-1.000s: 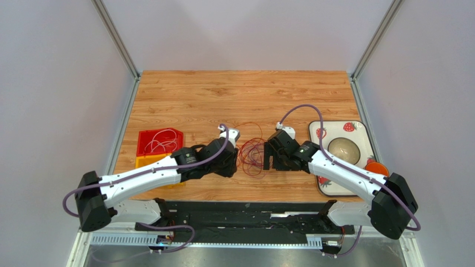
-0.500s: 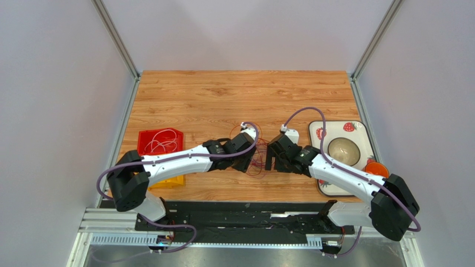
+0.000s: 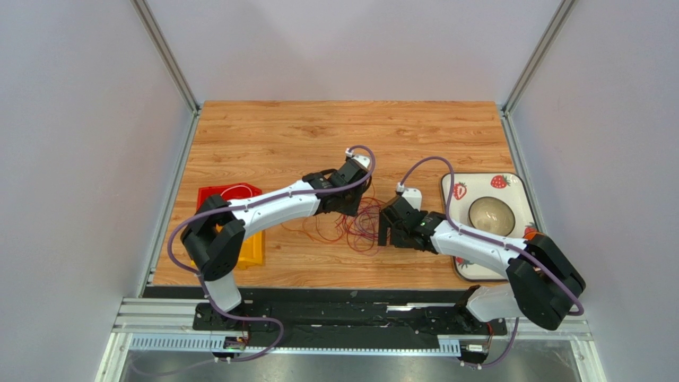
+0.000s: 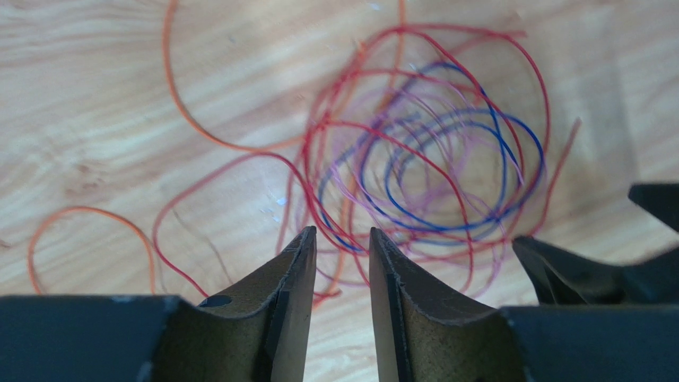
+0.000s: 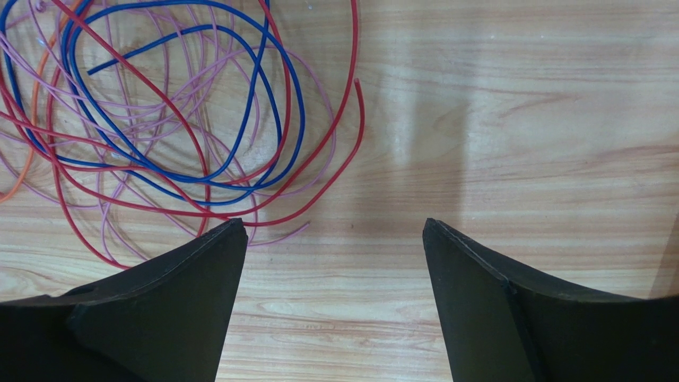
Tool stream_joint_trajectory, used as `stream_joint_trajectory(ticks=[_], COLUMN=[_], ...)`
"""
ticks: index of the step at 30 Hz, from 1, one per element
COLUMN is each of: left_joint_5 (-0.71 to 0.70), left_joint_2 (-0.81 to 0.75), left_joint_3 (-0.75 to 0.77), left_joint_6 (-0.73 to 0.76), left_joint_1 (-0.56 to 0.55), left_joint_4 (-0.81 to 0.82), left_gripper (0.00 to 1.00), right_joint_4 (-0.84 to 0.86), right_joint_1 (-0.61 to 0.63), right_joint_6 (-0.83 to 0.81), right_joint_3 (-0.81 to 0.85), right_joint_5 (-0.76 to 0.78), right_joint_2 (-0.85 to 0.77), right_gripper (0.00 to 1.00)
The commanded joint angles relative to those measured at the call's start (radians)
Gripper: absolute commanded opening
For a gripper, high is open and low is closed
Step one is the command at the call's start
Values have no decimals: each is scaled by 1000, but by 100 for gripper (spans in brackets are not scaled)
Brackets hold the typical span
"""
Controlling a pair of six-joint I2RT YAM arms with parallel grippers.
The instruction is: Untangle the cables
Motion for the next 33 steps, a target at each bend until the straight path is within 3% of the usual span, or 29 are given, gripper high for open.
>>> stream_joint_trajectory(ticks=[1,14,25,31,33], left_joint_5=[15,81,48,75,77], left_joint_2=[41,124,191,196,196], left_joint_3=[54,25,31,8,8], left_joint_6=[37,26,20,10,11], left_joint_1=[39,74,88,123,123], left_joint_4=[-16,29,30,59,61], left_gripper=[38,36,34,26,18], right_joint_4=[93,138,141,143,144], right_joint_1=[-16,-59,-62,-62,-63], right_joint_6=[-23,-48,-52,-52,-54], right_joint_3=[-15,-21,-21,-21,-19], right_joint_5=[-4,-82,-91,-93,-96], right_joint_2=[7,47,52,53,55], right_gripper=[86,86,85,85,85])
